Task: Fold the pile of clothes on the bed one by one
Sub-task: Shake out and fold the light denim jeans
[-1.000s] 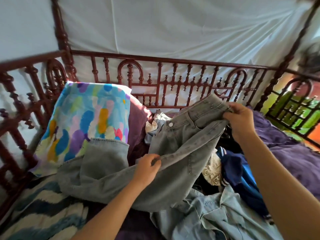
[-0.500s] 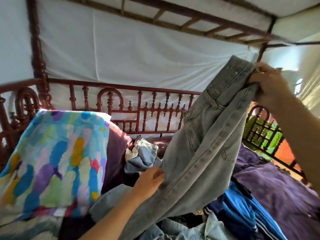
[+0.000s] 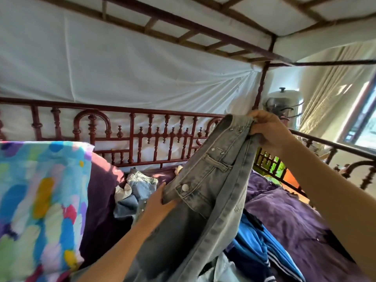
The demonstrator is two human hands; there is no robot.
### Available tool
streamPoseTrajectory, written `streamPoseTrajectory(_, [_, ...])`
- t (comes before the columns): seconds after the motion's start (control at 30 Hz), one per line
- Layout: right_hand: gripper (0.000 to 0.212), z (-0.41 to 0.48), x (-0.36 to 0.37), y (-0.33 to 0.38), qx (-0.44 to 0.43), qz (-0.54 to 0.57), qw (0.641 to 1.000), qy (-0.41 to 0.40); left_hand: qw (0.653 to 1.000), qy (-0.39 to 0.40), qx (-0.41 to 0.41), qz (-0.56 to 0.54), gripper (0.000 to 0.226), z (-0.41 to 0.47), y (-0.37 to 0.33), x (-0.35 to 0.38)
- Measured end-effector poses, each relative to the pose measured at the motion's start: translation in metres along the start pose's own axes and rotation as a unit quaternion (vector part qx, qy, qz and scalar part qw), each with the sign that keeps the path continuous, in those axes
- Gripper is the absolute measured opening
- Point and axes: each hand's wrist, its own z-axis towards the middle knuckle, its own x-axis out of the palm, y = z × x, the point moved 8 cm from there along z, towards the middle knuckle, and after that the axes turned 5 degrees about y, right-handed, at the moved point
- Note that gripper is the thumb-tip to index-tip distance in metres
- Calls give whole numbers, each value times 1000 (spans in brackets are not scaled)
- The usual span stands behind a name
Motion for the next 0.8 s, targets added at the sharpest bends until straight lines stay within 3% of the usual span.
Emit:
streamPoseTrajectory(0.07, [70,0,-10,10,-20,19,1000,-8,1000,-10,-7,-3,138,0,1,-7])
streamPoseTrajectory(0.13, [70,0,-19,15,-37,50,998,-5,1000,-16,-12,7,150,3,6,-15])
streamPoseTrajectory(0.17, [69,0,-23,16,-44,62,997,0,999,-23,-25,-1,145,4,11,-19])
streamPoseTrajectory(0.23, [67,0,-34,16,-55,75,996,-1,996,-58,-65,-23,113,8,26,-29])
streamPoseTrajectory(0.3, [58,-1,-47,14,-58,81,995,-15,986,-53,-145,-63,90,4,51,-31])
streamPoseTrajectory(0.4, [53,-4,-72,4,-48,89,993,-56,933,110,-205,-274,79,-11,82,0])
streamPoseTrajectory(0.47, [45,-9,-89,-4,-36,95,990,-98,917,182,-209,-286,69,-25,84,13])
streamPoseTrajectory(0.53, [40,-16,-106,-16,-21,88,982,-166,928,195,-201,-244,43,-28,77,13])
streamPoseTrajectory(0.6, [37,-25,-122,-31,-6,66,966,-250,950,148,-174,-213,21,-21,66,-1])
streamPoseTrajectory(0.73, [31,-37,-140,-76,46,-13,921,-388,980,-8,-107,-169,16,-13,41,-50])
streamPoseTrajectory(0.8, [18,-37,-139,-107,85,-117,905,-400,986,-60,-81,-133,16,-23,41,-72])
